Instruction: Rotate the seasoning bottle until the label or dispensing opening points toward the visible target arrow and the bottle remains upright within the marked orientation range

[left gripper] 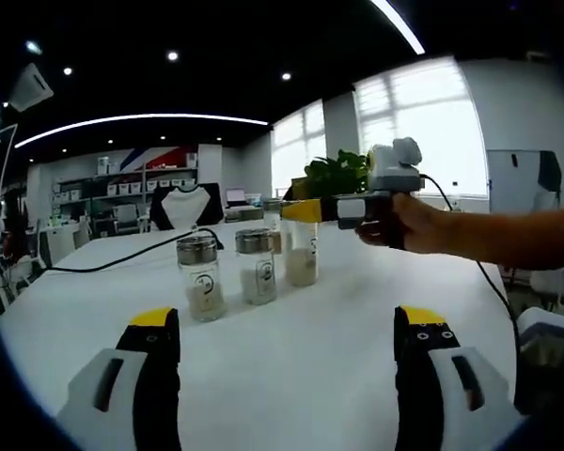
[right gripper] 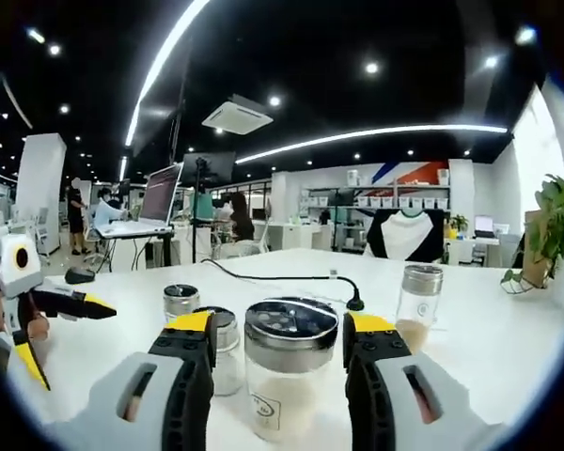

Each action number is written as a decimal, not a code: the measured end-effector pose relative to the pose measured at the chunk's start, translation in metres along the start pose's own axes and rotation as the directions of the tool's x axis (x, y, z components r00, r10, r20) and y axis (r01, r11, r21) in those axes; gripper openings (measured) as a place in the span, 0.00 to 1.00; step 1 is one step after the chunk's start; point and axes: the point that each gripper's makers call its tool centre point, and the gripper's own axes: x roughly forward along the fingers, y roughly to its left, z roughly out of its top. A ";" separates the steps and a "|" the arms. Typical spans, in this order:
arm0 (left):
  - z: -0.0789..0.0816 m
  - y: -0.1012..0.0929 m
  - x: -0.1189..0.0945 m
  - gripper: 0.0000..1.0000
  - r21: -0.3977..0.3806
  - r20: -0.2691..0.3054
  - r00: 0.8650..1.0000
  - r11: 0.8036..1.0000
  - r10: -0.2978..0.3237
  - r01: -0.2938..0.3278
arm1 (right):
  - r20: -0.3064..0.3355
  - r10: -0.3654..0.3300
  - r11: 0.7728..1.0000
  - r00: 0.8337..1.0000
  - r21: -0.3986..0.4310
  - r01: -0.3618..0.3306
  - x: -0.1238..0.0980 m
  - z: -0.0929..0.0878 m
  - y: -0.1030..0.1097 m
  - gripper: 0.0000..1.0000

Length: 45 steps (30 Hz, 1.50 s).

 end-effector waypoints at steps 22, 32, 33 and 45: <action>0.011 0.032 0.005 1.00 -0.058 -0.027 0.999 0.997 0.046 -0.047 | -0.095 -0.315 0.947 0.944 0.025 0.319 0.041 -0.020 -0.148 0.47; 0.011 0.037 0.014 1.00 -0.047 -0.039 0.999 0.998 0.032 -0.034 | -0.121 -0.346 0.938 0.930 -0.019 0.346 0.071 -0.030 -0.180 0.46; 0.011 0.038 0.015 1.00 -0.047 -0.038 0.999 0.998 0.033 -0.034 | -0.124 -0.344 0.938 0.931 -0.009 0.346 0.073 -0.032 -0.182 0.46; 0.013 0.038 0.017 1.00 -0.049 -0.038 0.999 0.998 0.036 -0.038 | -0.092 -0.354 0.935 0.931 -0.014 0.354 0.085 -0.033 -0.183 0.39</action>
